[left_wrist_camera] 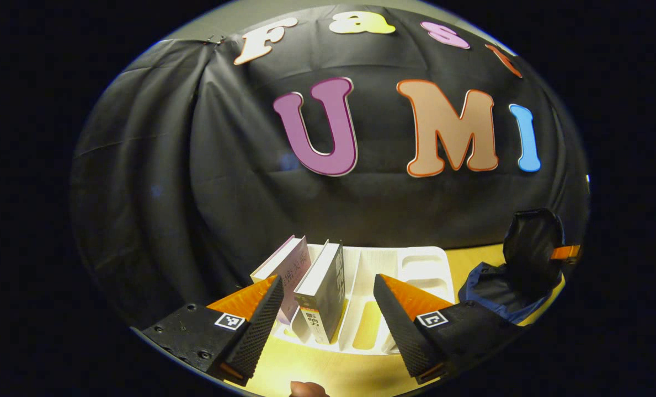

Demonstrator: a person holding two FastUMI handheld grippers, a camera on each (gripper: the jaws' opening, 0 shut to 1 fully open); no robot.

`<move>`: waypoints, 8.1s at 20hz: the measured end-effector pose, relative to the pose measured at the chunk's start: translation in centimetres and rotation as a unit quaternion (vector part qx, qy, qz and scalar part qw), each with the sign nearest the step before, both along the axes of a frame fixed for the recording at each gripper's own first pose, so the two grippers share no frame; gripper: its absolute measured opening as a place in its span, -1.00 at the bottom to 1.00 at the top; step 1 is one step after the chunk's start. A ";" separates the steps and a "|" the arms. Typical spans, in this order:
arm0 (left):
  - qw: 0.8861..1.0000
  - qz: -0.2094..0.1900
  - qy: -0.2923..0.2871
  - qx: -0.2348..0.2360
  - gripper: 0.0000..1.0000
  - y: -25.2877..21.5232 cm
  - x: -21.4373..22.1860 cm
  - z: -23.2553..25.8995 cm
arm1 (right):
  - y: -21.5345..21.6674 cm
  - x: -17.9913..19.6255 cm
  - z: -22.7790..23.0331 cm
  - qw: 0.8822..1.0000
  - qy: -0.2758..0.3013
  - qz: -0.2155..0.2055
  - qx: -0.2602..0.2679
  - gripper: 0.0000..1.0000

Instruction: Open the schoolbag, grab two books from the bookshelf and put them into the schoolbag.

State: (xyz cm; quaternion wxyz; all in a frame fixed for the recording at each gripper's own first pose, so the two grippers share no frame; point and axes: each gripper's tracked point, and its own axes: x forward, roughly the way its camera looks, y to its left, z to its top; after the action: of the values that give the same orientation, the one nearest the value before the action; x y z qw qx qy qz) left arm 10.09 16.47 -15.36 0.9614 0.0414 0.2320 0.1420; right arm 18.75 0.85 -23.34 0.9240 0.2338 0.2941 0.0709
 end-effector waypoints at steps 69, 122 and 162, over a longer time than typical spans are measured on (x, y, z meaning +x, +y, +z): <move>0.961 -0.047 0.202 -0.182 -0.41 4.4 6.1 -1.9 | -1.2 -0.3 0.4 0.999 0.006 -0.036 0.001 -0.95; 0.807 -0.098 0.191 -0.549 -0.42 -29.1 13.9 -12.1 | -1.6 -0.4 1.0 0.998 0.006 -0.056 0.030 -0.94; 0.837 -0.128 0.306 -0.435 0.70 -40.2 9.9 -22.5 | -2.6 -1.2 1.3 0.998 -0.017 -0.040 0.044 -0.95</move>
State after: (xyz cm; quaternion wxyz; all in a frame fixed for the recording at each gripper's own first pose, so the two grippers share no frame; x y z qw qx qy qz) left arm 20.00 -23.73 -37.87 0.7701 -0.3103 0.5447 -0.1181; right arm 17.53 -1.78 -22.07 0.9198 0.2843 0.2655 0.0504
